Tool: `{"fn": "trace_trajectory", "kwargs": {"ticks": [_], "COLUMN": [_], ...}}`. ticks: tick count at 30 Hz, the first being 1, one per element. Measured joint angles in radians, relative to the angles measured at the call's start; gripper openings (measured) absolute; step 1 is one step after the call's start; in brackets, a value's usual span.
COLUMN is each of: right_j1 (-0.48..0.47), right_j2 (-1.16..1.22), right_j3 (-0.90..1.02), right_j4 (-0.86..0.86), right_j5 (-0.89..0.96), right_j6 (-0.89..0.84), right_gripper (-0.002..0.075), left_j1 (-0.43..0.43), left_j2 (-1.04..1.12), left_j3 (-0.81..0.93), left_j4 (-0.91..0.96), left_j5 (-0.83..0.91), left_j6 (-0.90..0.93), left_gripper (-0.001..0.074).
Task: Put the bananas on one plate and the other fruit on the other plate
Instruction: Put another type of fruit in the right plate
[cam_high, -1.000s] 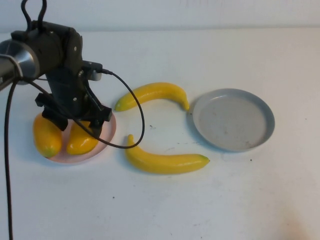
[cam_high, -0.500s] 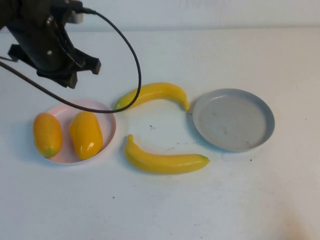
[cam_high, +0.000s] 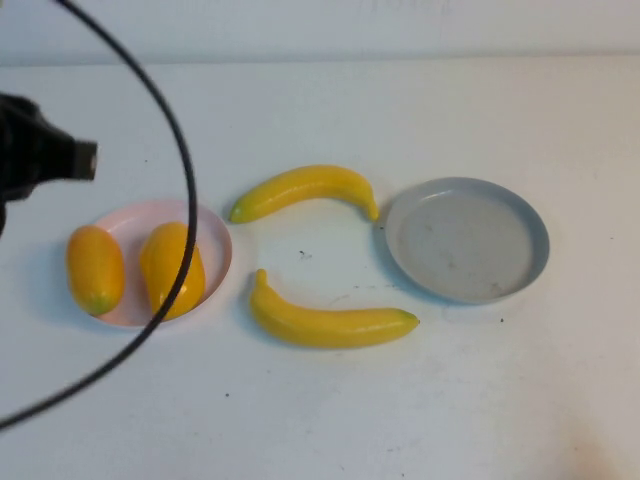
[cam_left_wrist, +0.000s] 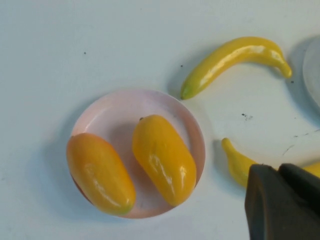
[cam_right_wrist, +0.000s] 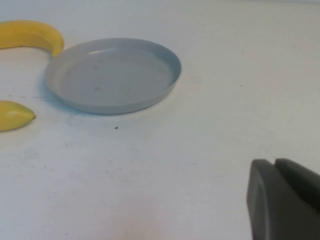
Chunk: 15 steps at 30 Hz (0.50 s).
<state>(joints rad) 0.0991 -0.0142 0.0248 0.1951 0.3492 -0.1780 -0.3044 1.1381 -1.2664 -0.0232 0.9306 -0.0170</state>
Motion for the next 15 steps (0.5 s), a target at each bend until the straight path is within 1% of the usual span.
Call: {"fn": "trace_trajectory", "kwargs": {"ticks": [2, 4, 8, 11, 15], "right_j1": [0.000, 0.000, 0.000, 0.000, 0.000], "right_j2": [0.000, 0.000, 0.000, 0.000, 0.000], "right_j3": [0.000, 0.000, 0.000, 0.000, 0.000], "right_j4": [0.000, 0.000, 0.000, 0.000, 0.000], "right_j5": [0.000, 0.000, 0.000, 0.000, 0.000], "right_j6": [0.000, 0.000, 0.000, 0.000, 0.000], "right_gripper": [-0.0016, -0.0016, -0.0016, -0.0016, -0.0016], "left_j1": [0.000, 0.000, 0.000, 0.000, 0.000], "left_j2": [-0.134, -0.241, -0.447, -0.557, -0.651], "left_j3": [0.169, 0.299, 0.535, 0.639, 0.729], "left_j4": [-0.002, -0.002, 0.011, 0.046, 0.078], "left_j5": [-0.102, -0.190, -0.269, -0.276, -0.295], "left_j6": [0.000, 0.000, 0.000, -0.005, -0.014], "left_gripper": [0.0003, 0.0003, 0.0003, 0.0003, 0.0003]}}
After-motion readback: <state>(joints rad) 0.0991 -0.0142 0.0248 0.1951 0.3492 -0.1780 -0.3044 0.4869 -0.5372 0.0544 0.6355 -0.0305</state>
